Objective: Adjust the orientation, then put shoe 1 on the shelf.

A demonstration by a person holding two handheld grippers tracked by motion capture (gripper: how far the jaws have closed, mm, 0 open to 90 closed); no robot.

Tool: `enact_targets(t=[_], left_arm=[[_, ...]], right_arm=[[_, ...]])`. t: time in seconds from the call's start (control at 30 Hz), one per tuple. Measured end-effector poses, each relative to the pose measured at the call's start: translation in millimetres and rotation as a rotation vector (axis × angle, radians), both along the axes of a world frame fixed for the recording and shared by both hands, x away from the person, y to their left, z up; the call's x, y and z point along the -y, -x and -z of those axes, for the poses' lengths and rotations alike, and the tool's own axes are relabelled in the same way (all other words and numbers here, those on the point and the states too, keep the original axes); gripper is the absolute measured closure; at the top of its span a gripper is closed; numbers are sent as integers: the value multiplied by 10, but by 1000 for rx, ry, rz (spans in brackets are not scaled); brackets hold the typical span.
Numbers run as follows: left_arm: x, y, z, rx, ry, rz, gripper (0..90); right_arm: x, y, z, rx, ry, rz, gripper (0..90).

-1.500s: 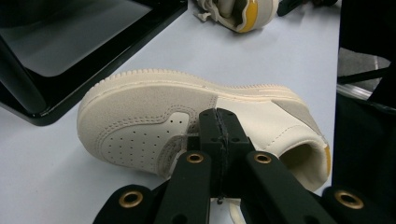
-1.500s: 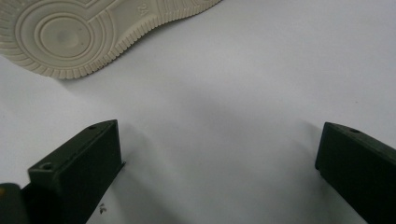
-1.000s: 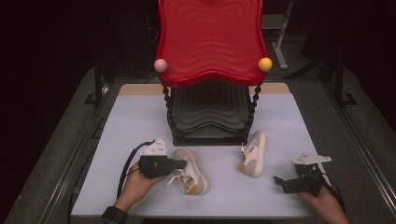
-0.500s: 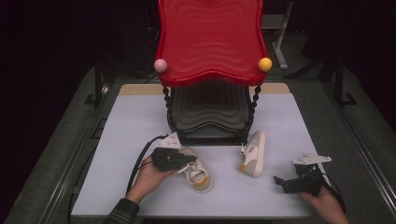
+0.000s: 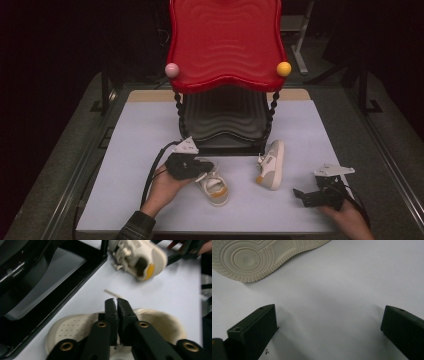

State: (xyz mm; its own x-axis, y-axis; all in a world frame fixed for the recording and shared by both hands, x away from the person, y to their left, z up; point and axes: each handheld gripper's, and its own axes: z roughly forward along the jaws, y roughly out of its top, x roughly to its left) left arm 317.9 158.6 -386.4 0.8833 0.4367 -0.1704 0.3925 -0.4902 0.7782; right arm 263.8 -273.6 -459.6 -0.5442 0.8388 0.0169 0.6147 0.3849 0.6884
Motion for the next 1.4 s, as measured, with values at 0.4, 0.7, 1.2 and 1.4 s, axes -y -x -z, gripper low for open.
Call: enact_targets(t=[0.4, 0.7, 1.2, 1.4], left_arm=[[128, 247, -68, -48, 26, 74, 734], [161, 334, 61, -94, 44, 90, 693], [259, 395, 190, -110, -11, 129, 660], [292, 408, 223, -96, -46, 138, 756]], right_arm=[[0, 0, 0, 0, 0, 0, 0], [1, 0, 1, 1, 0, -1, 0], [2, -1, -2, -2, 1, -1, 0], [2, -1, -2, -3, 1, -1, 0]])
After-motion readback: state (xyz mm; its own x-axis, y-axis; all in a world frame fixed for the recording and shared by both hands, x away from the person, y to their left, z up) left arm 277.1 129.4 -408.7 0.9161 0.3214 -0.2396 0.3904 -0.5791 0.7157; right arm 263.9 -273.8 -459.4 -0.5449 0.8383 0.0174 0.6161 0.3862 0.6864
